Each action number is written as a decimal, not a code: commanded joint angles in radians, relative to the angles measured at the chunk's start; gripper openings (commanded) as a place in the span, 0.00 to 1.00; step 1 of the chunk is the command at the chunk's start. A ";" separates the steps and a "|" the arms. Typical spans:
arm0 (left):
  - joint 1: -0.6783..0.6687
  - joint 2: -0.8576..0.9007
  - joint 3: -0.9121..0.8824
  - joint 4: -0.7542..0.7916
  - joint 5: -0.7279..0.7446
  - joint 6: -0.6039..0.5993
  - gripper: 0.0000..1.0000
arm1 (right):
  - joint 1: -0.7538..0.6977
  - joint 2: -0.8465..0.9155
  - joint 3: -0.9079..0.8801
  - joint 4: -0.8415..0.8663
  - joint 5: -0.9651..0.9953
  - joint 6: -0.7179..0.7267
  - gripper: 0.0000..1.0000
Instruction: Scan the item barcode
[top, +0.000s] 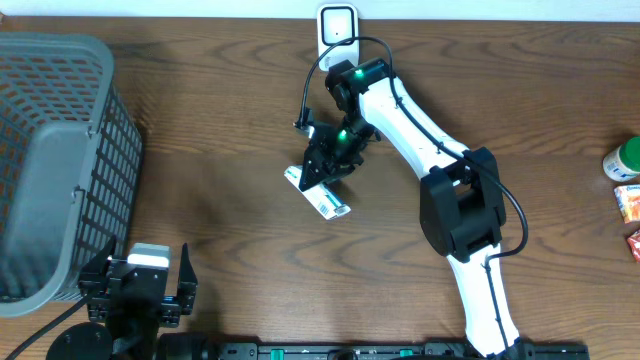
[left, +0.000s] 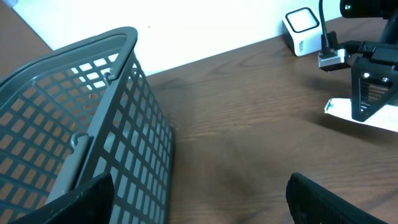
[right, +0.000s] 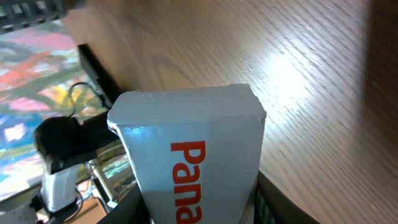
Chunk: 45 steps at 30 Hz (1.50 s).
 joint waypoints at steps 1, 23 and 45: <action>-0.003 0.002 0.000 0.000 -0.001 -0.013 0.86 | -0.008 0.004 0.019 -0.001 -0.079 -0.065 0.35; -0.003 0.002 0.000 0.000 -0.002 -0.013 0.86 | 0.035 0.004 0.019 0.379 0.816 -0.103 0.26; -0.003 0.002 0.000 0.000 -0.002 -0.013 0.87 | 0.064 0.004 0.021 1.060 1.285 -0.497 0.21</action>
